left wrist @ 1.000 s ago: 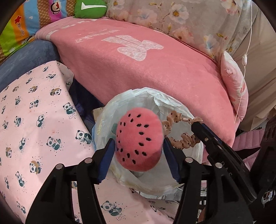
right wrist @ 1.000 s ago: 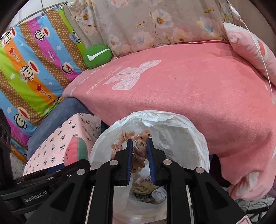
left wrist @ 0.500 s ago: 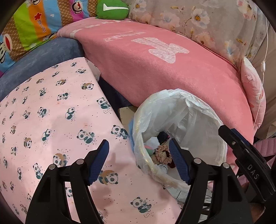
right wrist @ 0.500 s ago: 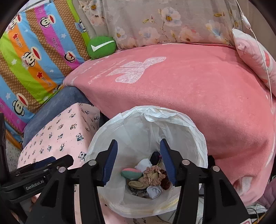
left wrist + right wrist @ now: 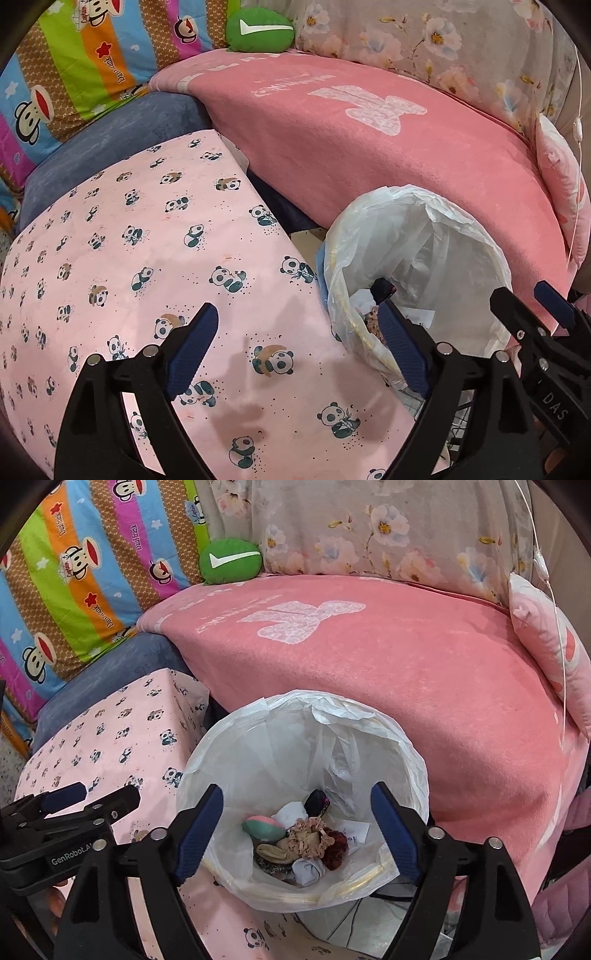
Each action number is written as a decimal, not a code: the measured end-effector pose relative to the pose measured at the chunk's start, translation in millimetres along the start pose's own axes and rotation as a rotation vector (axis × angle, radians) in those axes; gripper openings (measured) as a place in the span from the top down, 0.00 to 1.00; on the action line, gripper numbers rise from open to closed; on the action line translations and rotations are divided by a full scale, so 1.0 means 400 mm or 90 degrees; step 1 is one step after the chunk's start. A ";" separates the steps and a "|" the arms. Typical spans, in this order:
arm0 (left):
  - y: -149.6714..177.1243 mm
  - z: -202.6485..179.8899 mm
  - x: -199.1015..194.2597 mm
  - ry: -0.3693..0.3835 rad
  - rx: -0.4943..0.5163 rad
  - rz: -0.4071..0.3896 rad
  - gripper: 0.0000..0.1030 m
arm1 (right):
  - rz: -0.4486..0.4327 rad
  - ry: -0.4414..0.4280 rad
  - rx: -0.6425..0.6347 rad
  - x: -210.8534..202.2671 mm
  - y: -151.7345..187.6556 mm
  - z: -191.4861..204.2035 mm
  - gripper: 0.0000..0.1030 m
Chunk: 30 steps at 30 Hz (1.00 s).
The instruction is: Collect trash
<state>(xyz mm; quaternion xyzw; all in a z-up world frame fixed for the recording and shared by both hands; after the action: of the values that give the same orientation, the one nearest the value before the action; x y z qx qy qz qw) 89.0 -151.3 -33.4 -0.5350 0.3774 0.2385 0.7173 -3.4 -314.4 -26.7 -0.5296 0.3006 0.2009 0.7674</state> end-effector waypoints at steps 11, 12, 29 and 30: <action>0.027 0.021 -0.015 -0.022 -0.003 0.002 0.13 | 0.023 0.021 -0.029 -0.006 0.032 0.015 0.07; 0.029 0.022 -0.015 -0.025 -0.002 0.002 0.12 | 0.026 0.023 -0.031 -0.007 0.035 0.016 0.07; 0.054 0.024 -0.029 -0.054 -0.007 0.000 0.11 | 0.035 0.059 -0.067 -0.019 0.055 0.036 0.07; 0.055 0.024 -0.030 -0.056 -0.008 0.001 0.11 | 0.036 0.061 -0.069 -0.020 0.055 0.036 0.07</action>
<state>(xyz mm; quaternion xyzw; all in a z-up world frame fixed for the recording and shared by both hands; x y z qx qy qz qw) 68.3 -134.5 -35.3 -0.5284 0.3440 0.2649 0.7296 -19.5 -292.8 -32.7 -0.5704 0.3409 0.2129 0.7163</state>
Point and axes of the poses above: each gripper's, at about its wrist camera, not at the fingertips, and x roughly the way its jaws point, z to its left, y to its underside, the point moved 2 cm from there along x, roughly the way its jaws point, and after that the axes turned 15 degrees about -y, right-handed, at the moved point
